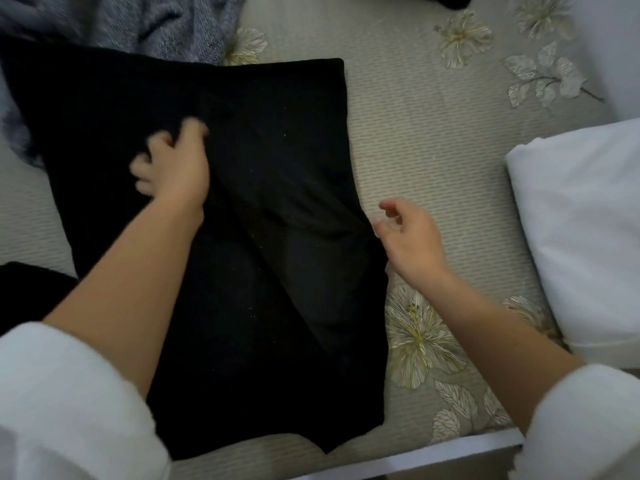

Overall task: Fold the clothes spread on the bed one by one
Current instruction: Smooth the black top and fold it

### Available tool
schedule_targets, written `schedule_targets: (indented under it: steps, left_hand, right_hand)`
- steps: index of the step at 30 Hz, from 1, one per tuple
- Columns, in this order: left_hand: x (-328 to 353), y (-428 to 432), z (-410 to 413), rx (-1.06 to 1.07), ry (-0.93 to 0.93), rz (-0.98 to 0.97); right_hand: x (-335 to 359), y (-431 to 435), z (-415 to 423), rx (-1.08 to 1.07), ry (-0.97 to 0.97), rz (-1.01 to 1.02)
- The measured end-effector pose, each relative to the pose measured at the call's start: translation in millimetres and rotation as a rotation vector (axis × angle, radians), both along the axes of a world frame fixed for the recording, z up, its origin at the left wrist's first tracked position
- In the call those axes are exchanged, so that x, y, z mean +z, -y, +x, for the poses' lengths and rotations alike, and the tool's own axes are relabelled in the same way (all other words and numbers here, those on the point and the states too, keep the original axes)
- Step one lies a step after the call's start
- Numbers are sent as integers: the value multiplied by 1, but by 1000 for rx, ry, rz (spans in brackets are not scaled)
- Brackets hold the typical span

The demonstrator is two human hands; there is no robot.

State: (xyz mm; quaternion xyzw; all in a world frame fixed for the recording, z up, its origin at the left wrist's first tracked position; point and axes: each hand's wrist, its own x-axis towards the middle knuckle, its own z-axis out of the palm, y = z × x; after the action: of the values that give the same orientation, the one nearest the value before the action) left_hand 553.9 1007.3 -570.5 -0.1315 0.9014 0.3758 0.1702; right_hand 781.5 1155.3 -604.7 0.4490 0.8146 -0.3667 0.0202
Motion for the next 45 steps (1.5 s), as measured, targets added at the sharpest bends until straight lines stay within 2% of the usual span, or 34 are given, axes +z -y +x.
schedule_targets:
  steps: [3, 7, 10, 14, 16, 20, 22, 24, 27, 30, 32, 34, 36, 38, 40, 42, 45]
  left_hand:
    - [-29, 24, 14, 69, 135, 16]
    - [-50, 38, 7, 206, 168, 245]
    - [-57, 29, -8, 194, 214, 362]
    - [-55, 3, -12, 60, 367, 322]
    - [-54, -2, -10, 17, 335, 311]
    - [-43, 20, 0, 160, 232, 534]
    - [-40, 40, 5, 237, 296, 603]
    - [-41, 55, 5, 279, 441, 748]
    - [-37, 53, -9, 289, 548, 921]
    - [-30, 42, -29, 275, 422, 956]
    - [-30, 46, -42, 293, 284, 876]
    - [-33, 59, -48, 198, 210, 554]
    - [-42, 76, -46, 81, 170, 336]
    - [-46, 95, -36, -33, 61, 273]
    - [-46, 116, -19, -155, -43, 251]
    - [-45, 147, 0, -242, -111, 222]
    - [-46, 206, 31, -245, -148, 173]
  right_hand:
    - [5, 27, 21, 206, -39, 183]
    - [3, 75, 41, 612, -60, 487]
    - [-3, 94, 36, 813, -14, 592]
    - [-9, 94, 25, 791, 241, 554]
    - [-9, 87, 23, 778, 289, 503]
    - [-13, 70, 26, 959, 273, 211]
    - [-12, 65, 29, 1087, 318, 167]
    - [-15, 62, 33, 1143, 320, 187]
    - [-16, 64, 28, 1136, 355, 146]
    - [-10, 62, 18, 1016, 397, 39]
    - [-7, 60, 12, 876, 376, 11]
    - [-6, 62, 6, 773, 286, 35]
    - [-7, 72, 1, 743, 133, 133]
    - [-11, 88, -8, 787, 53, 290]
    - [-15, 104, -18, 811, 138, 312]
    - [-23, 118, -28, 797, 304, 229]
    - [-28, 143, -39, 769, 415, 292]
